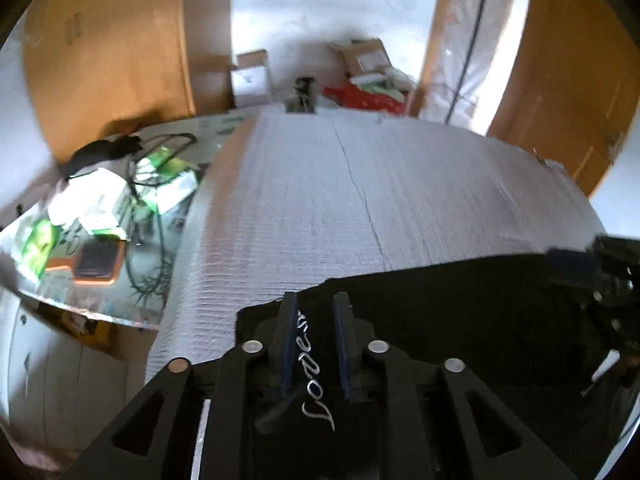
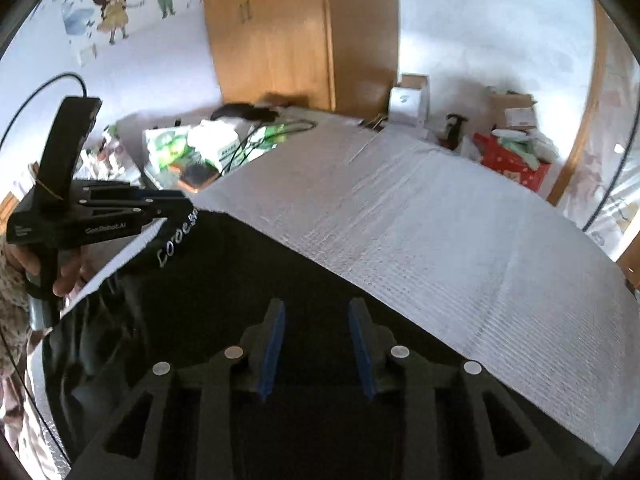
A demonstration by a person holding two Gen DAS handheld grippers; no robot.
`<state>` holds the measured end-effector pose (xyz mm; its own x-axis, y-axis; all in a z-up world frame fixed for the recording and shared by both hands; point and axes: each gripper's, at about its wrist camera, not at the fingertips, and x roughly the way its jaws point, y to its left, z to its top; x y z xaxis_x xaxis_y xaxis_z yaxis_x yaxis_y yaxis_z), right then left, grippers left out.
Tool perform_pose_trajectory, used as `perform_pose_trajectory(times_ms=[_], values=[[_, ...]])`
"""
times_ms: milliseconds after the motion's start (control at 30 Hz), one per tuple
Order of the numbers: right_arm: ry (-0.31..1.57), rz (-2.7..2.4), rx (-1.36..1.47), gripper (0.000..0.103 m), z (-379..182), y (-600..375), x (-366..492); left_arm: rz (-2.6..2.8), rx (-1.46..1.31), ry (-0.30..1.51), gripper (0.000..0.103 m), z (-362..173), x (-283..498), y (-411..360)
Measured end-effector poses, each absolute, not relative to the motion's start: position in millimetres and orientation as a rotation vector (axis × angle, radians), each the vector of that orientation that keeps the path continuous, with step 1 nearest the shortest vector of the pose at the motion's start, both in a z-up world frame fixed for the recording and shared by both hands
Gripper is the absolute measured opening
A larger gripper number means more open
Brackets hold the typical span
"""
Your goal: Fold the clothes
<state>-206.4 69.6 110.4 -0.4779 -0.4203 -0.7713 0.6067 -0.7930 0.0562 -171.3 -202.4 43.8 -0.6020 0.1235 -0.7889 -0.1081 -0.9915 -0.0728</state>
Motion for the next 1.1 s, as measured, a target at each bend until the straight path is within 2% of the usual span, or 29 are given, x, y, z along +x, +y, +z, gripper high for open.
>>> perform_pose_trajectory(times_ms=[267,367,433,567,900,1100], values=[[0.26,-2.191,1.196,0.038,81.1,63.7,-248.7,2.672,-1.366,0.163,0.024,25.8,-184.3,-199.6],[0.267,-2.185,1.211,0.041,72.6,61.9,-256.6,2.685,-1.368,0.169,0.036,23.5,-185.0,-201.1],[0.261,-2.182,1.214,0.041,69.0,61.1,-259.2,2.697,-1.365,0.166,0.036,23.6,-183.5,-201.7],[0.278,-2.18,1.196,0.041,66.4,57.3,-258.3,2.672,-1.365,0.281,0.036,19.5,-182.0,-194.9],[0.317,-2.182,1.179,0.043,62.3,44.1,-252.5,2.638,-1.342,0.212,0.036,14.8,-179.9,-202.5],[0.314,-2.2,1.189,0.031,62.3,43.6,-252.4,2.618,-1.312,0.241,0.035,13.6,-176.5,-200.2]])
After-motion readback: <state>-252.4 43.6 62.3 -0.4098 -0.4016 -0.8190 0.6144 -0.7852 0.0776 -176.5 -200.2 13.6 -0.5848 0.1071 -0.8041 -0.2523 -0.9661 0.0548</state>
